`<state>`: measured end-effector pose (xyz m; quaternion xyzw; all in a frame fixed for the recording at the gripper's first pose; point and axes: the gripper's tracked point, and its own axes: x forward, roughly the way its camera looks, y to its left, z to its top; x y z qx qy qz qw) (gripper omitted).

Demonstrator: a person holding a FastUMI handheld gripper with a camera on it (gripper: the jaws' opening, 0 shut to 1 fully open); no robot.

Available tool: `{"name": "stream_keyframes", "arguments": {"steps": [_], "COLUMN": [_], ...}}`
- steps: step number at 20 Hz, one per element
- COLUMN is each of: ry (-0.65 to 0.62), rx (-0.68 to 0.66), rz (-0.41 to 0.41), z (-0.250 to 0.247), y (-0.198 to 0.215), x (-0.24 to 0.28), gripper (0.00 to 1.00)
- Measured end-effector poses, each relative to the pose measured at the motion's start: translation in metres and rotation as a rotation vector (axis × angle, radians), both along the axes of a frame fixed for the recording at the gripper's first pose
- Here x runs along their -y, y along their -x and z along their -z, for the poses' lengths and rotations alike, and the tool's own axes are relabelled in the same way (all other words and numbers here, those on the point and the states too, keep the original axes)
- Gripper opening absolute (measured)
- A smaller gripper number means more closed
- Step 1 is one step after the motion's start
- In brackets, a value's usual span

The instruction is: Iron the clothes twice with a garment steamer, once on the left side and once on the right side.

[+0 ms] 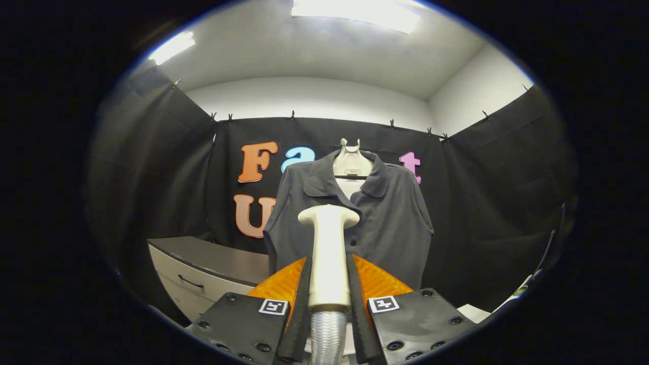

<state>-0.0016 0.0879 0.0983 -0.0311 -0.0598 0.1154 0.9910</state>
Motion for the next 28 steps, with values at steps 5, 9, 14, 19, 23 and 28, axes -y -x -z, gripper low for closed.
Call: {"name": "stream_keyframes", "arguments": {"steps": [5, 9, 14, 19, 23, 28], "ry": [-0.009, -0.011, -0.014, -0.029, -0.023, -0.011], "rx": [0.003, 0.021, 0.06, 0.053, 0.047, 0.029], "rz": [-0.015, -0.029, -0.025, -0.024, -0.017, -0.008], "z": [0.02, 0.025, 0.021, 0.026, 0.032, 0.043], "y": [-0.017, -0.026, -0.044, -0.061, -0.066, -0.062], "x": [-0.01, -0.027, -0.037, -0.042, -0.042, -0.038], "gripper": [0.44, 0.44, 0.44, 0.44, 0.44, 0.44]}}
